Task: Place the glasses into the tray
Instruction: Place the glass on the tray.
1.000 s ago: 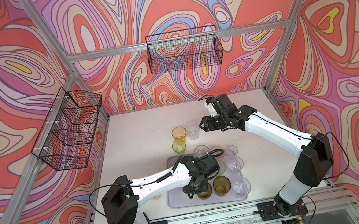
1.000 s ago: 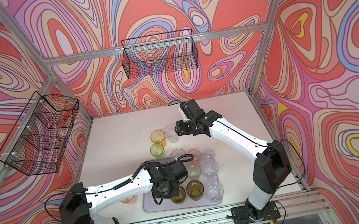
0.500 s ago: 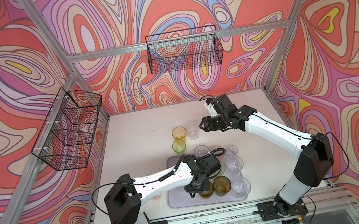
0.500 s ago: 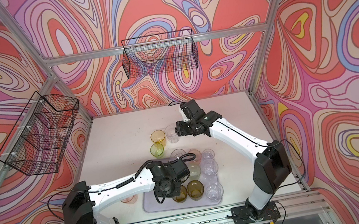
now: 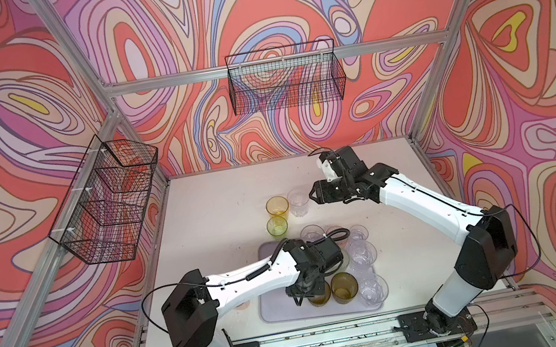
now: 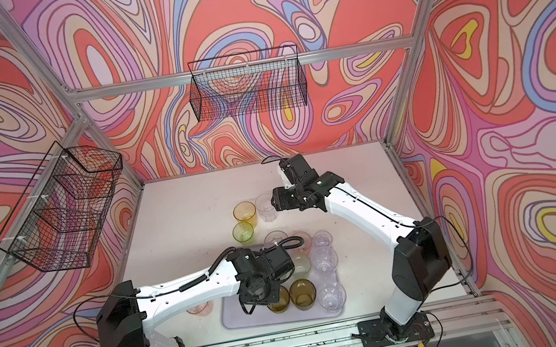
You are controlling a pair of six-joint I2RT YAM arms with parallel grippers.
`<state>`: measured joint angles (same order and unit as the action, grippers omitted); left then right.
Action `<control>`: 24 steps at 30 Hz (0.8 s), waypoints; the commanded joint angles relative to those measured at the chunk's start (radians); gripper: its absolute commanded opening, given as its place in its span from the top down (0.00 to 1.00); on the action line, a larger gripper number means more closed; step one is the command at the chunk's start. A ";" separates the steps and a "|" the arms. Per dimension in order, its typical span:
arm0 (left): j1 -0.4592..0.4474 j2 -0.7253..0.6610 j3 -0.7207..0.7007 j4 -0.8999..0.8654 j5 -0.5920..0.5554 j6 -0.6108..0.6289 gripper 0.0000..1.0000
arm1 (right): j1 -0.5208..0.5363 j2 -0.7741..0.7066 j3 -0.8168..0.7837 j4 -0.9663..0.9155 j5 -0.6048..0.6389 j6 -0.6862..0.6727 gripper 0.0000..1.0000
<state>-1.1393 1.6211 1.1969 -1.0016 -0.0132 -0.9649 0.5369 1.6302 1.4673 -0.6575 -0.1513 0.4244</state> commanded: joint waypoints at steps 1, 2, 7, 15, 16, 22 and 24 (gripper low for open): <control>-0.007 0.006 0.008 -0.032 -0.024 -0.001 0.93 | -0.006 -0.018 -0.008 0.015 -0.008 0.000 0.43; -0.007 0.006 0.005 -0.027 -0.020 -0.001 0.93 | -0.006 -0.017 -0.007 0.015 -0.010 0.001 0.43; -0.007 0.008 -0.014 -0.018 -0.018 -0.004 0.93 | -0.006 -0.015 -0.003 0.014 -0.011 0.002 0.43; -0.007 0.010 -0.012 -0.021 -0.026 -0.003 0.91 | -0.006 -0.009 0.004 0.010 -0.013 0.001 0.43; -0.007 0.010 -0.012 -0.019 -0.025 -0.003 0.90 | -0.006 -0.008 0.005 0.010 -0.015 0.000 0.43; -0.008 0.013 -0.018 -0.011 -0.009 -0.010 0.87 | -0.005 -0.003 0.009 0.012 -0.019 0.001 0.43; -0.007 0.013 -0.020 -0.014 -0.013 -0.011 0.85 | -0.006 -0.001 0.013 0.012 -0.021 -0.001 0.43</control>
<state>-1.1393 1.6211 1.1904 -0.9981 -0.0120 -0.9653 0.5369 1.6302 1.4677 -0.6575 -0.1612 0.4244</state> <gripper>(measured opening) 0.136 0.572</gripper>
